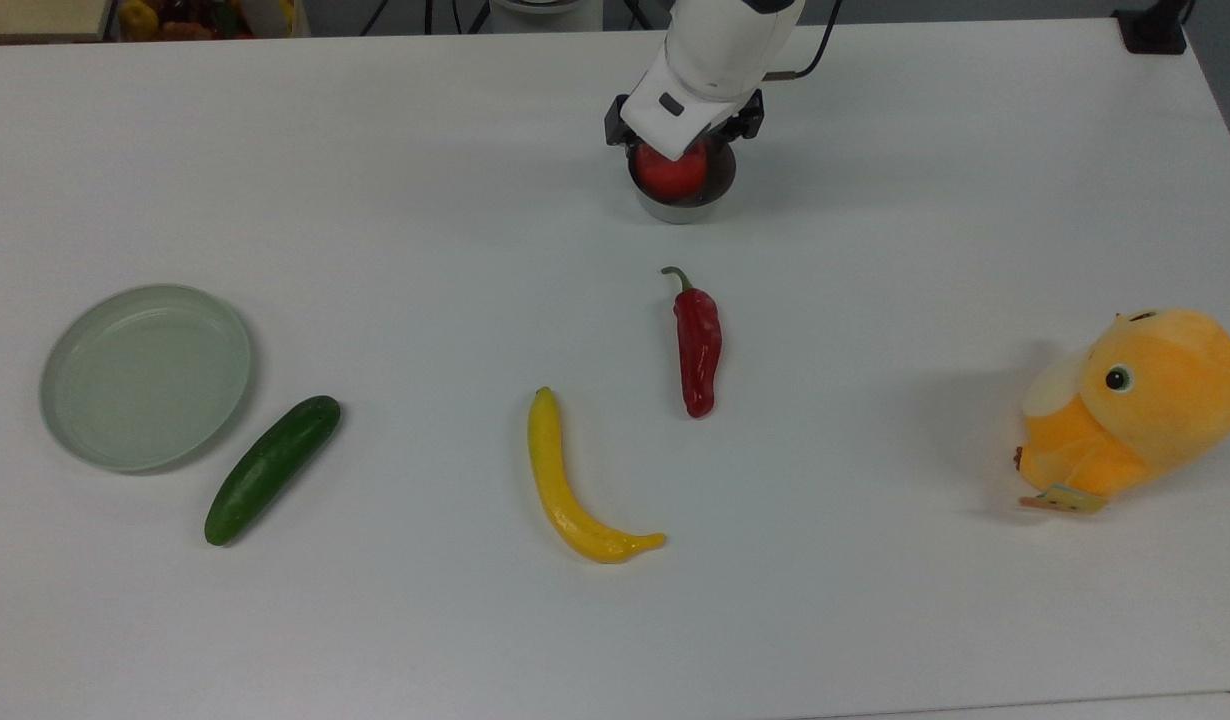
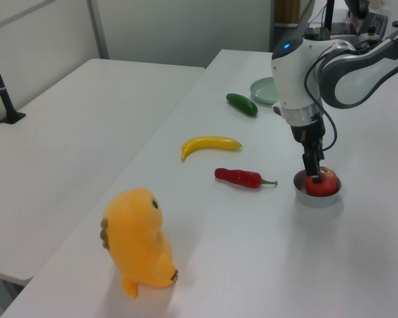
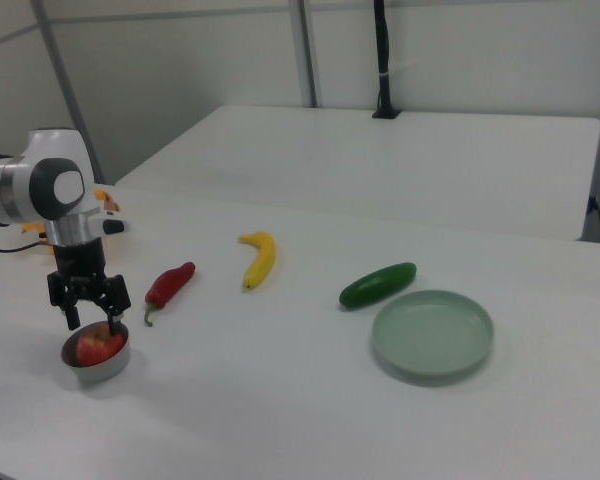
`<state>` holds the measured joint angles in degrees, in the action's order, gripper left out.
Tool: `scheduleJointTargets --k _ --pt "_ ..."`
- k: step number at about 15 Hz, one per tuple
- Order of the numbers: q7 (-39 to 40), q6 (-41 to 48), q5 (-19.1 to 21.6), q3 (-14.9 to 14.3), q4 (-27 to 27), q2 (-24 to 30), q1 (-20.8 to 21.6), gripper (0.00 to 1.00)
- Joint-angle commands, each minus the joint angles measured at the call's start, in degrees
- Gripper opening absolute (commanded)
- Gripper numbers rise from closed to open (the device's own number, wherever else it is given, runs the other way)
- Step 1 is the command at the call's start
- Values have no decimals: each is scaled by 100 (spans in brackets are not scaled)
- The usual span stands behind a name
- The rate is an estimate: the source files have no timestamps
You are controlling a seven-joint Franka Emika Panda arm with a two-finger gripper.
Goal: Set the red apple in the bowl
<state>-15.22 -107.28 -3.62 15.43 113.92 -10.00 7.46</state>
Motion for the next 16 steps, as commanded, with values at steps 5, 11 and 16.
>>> scheduleJointTargets --k 5,11,16 --pt "18 1198 -86 -58 -887 762 -298 100" --pt "290 1798 -51 -865 -1416 1333 -263 100" --pt "598 1492 28 -1560 -1513 1422 -184 100"
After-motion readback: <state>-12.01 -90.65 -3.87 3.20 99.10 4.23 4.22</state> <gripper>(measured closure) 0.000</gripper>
